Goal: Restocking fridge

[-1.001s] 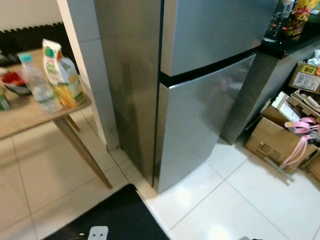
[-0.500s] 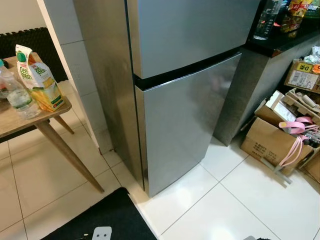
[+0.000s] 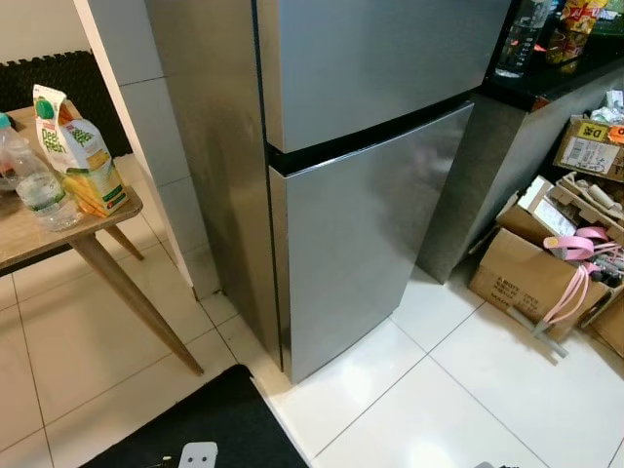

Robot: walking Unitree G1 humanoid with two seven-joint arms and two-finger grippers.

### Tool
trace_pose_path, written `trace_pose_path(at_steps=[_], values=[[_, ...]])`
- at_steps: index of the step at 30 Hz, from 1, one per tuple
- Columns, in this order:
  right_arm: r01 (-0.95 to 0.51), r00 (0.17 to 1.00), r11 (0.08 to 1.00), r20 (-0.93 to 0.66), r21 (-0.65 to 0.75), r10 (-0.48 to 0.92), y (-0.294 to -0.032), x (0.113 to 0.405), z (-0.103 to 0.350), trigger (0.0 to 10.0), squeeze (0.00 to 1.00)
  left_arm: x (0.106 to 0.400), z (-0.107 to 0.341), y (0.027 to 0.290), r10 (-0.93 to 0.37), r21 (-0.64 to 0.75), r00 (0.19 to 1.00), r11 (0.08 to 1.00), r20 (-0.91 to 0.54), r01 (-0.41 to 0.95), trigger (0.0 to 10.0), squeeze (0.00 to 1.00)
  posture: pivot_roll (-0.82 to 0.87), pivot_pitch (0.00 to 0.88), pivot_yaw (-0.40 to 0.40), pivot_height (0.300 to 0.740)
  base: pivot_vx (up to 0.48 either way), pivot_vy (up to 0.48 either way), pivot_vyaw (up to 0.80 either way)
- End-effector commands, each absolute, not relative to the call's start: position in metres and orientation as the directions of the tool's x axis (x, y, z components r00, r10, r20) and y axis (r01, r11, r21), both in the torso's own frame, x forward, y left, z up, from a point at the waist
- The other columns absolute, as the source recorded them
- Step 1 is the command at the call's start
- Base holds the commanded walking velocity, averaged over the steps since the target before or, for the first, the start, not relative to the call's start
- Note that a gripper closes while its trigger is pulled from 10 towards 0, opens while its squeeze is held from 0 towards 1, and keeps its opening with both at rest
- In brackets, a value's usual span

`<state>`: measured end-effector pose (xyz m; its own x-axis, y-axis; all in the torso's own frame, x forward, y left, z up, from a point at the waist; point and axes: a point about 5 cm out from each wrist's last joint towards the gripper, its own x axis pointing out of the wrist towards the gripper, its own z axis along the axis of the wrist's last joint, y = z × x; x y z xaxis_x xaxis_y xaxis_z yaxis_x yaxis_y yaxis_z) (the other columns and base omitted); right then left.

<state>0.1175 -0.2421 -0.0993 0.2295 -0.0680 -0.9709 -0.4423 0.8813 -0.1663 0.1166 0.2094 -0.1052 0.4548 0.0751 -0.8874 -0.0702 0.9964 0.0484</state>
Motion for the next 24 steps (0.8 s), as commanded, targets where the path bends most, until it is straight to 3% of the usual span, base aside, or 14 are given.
trace_pose_path(at_steps=[1,14,20,24], values=[[-0.433,0.228,0.886,-0.971,-0.169,-0.073,-0.2447,0.1168,-0.0988,10.0,0.00,0.1050,-0.1090,0.2080,0.075,0.050,0.415,0.996,-0.907,-0.069,10.0,0.00,-0.07,0.012,-0.048,0.740,0.000,0.000,0.00],[-0.438,0.225,0.884,-0.972,-0.166,-0.070,-0.2445,0.1167,-0.0989,10.0,0.00,0.1044,-0.1093,0.2074,0.068,0.051,0.409,0.997,-0.910,-0.053,10.0,0.00,-0.07,0.011,-0.048,0.740,0.000,0.000,0.00],[-0.440,0.225,0.883,-0.972,-0.163,-0.068,-0.2436,0.1167,-0.0991,10.0,0.00,0.1043,-0.1095,0.2070,0.069,0.048,0.408,0.997,-0.910,-0.061,10.0,0.00,-0.07,0.011,-0.048,0.740,0.000,-0.445,0.00],[-0.441,0.224,0.883,-0.972,-0.161,-0.066,-0.2430,0.1167,-0.0992,10.0,0.00,0.1051,-0.1092,0.2078,0.077,0.052,0.409,0.996,-0.909,-0.071,10.0,0.00,-0.07,0.011,-0.048,0.740,0.000,0.000,0.00]])
